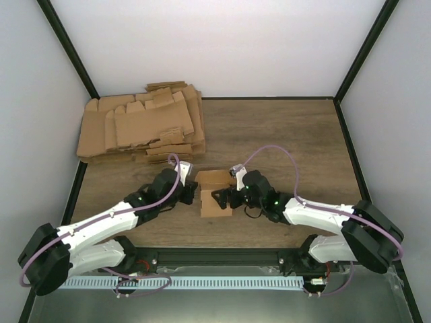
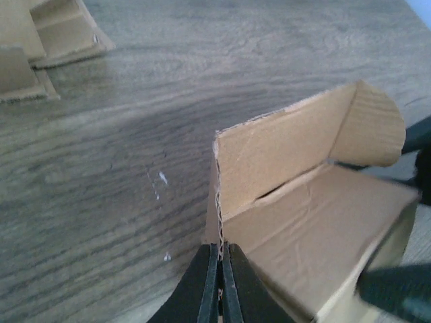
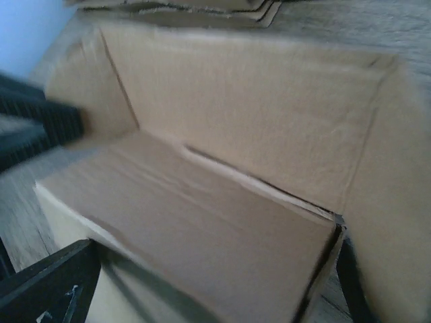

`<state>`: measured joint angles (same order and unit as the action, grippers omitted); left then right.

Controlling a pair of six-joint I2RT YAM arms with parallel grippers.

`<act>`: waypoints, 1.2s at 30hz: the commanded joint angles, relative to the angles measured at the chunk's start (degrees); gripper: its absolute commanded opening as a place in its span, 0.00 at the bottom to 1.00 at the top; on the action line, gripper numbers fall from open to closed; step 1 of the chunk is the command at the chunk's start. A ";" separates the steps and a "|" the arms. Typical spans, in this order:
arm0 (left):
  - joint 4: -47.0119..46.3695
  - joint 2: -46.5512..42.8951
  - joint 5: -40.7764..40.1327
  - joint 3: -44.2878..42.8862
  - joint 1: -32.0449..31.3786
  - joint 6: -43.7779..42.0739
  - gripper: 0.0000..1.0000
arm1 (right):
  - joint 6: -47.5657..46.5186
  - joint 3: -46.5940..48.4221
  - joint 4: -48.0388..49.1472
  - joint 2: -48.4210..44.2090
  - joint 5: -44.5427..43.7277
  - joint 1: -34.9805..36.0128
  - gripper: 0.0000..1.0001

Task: Fold the paper box

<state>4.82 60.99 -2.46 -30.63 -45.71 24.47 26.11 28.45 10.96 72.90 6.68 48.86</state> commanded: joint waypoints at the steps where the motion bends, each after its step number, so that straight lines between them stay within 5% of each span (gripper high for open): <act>1: 0.12 0.83 1.79 1.61 -1.36 0.87 0.04 | 9.12 3.86 1.77 -1.14 -4.59 -0.30 1.00; 25: 1.65 2.68 -0.20 -7.50 -2.08 0.58 0.04 | 1.67 -1.99 -2.55 -10.29 3.91 -0.26 1.00; 36: -4.03 1.05 -0.62 -3.63 -2.14 -0.73 0.04 | 9.22 6.09 -11.31 -6.13 -6.15 -0.27 0.93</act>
<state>5.56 64.20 -3.68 -36.34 -47.35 24.25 30.22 29.19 3.20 64.38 5.52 48.56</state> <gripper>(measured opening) 0.041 0.958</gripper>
